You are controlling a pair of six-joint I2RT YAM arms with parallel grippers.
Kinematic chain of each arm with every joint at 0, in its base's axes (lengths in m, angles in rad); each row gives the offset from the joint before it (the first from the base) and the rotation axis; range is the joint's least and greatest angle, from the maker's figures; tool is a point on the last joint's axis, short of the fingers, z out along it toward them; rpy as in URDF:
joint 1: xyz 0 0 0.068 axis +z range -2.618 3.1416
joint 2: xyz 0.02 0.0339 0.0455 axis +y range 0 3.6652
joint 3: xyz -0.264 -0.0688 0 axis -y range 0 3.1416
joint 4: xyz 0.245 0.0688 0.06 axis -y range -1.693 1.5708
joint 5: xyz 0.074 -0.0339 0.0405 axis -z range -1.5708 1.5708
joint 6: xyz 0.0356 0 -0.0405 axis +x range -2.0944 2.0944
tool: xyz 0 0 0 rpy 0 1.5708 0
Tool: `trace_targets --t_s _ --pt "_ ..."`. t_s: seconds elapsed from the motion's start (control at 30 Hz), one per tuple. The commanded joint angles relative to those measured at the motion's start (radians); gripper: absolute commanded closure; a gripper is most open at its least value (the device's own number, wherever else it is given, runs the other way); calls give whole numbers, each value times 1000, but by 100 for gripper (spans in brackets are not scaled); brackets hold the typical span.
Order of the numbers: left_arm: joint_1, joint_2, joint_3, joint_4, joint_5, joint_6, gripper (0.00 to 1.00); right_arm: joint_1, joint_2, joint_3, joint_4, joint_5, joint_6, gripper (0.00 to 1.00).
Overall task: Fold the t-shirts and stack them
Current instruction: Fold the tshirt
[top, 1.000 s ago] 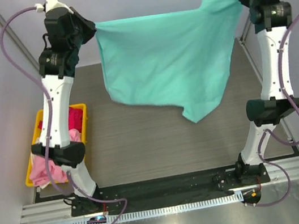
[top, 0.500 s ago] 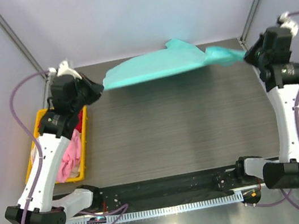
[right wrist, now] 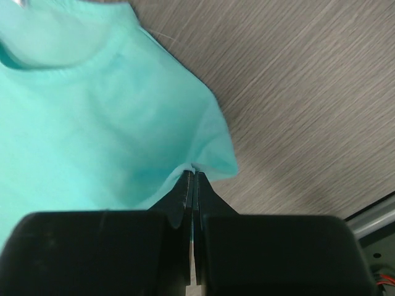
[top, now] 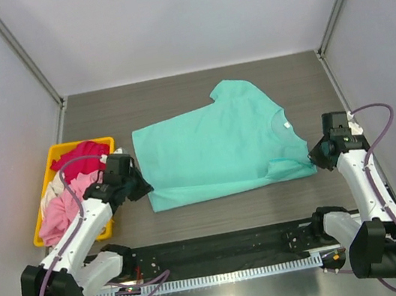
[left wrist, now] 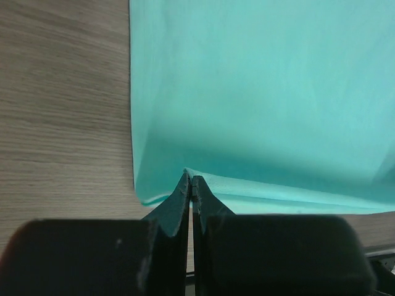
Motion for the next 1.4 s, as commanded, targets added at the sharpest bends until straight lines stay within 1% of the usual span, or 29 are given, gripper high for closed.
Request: trace_targets --t_s 0.0,0.17,0.23,0.33,0.43,0.47,0.63,0.8,0.9,0.93,1.0,1.13,1.17,1.23,1.27,1.37 --pt "4 30 -13 68 -3 -39 100 -5 -23 27 72 50 47 99" --pt "4 85 -25 66 -14 -51 100 -5 8 23 129 16 32 99" --pt "3 107 -33 69 -22 -53 100 -3 22 29 161 10 7 99" --pt "4 136 -35 72 -22 -53 100 -3 69 49 224 -50 -59 99" --pt "3 140 -39 72 -20 -60 100 8 137 87 246 -70 -88 99" --pt "3 137 -42 74 -49 -63 100 23 163 93 253 -70 -95 99" --pt "3 139 -35 54 -77 -57 100 49 213 141 295 -72 -141 99" --pt "4 159 -35 42 -117 -57 100 52 252 182 353 -125 -183 99" --pt "4 173 -41 45 -131 -62 100 60 302 204 365 -125 -200 99" --pt "3 177 -41 45 -131 -63 100 63 327 216 370 -162 -203 99" --pt "3 183 -44 49 -132 -66 100 72 352 228 384 -161 -204 99" --pt "3 186 -41 54 -169 -60 100 138 411 247 411 -142 -224 99" --pt "4 188 -36 51 -178 -56 100 155 421 254 415 -81 -249 99" --pt "4 202 -21 48 -198 -43 100 170 448 279 415 -27 -272 99" --pt "4 209 -15 48 -203 -42 100 211 457 287 415 -1 -283 99" --pt "3 248 2 48 -198 -40 100 230 496 310 418 30 -310 99"
